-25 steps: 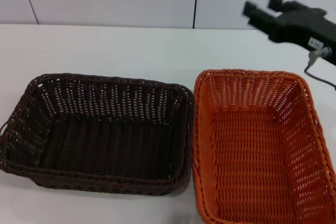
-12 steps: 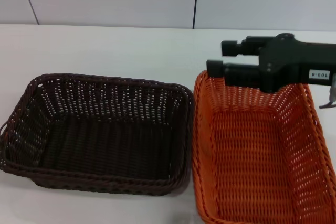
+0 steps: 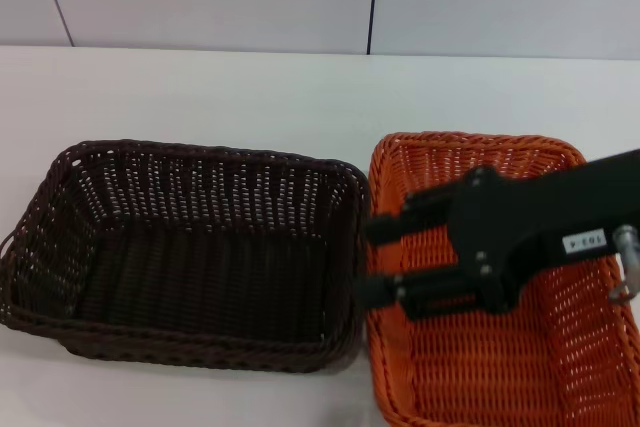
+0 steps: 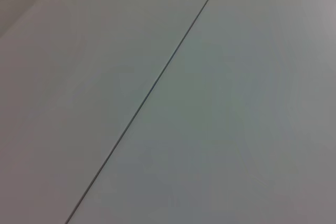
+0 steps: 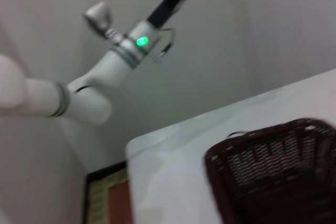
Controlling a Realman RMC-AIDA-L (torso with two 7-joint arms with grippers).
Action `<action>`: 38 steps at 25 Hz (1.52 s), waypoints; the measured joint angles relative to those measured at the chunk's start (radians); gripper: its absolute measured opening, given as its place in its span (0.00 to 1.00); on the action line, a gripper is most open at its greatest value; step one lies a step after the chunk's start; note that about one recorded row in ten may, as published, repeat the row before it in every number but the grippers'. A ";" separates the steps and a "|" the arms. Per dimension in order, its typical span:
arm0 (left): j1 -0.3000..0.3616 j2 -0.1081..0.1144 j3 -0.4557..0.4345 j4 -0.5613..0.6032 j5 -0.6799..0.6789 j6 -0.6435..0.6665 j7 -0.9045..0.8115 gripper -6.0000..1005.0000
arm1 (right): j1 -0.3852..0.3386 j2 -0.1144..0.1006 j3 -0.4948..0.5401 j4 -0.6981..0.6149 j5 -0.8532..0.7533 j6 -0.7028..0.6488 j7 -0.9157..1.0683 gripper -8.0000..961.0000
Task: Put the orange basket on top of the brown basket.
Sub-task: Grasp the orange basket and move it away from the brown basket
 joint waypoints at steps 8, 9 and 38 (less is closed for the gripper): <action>-0.013 0.000 0.000 0.003 -0.001 0.012 0.015 0.81 | 0.046 0.002 -0.007 -0.001 -0.075 0.136 0.037 0.62; -0.013 0.000 0.000 0.003 -0.001 0.012 0.015 0.81 | 0.046 0.002 -0.007 -0.001 -0.075 0.136 0.037 0.62; -0.022 0.002 0.000 -0.004 -0.051 0.006 0.026 0.81 | 0.234 -0.111 -0.323 -0.151 -0.311 0.154 0.092 0.59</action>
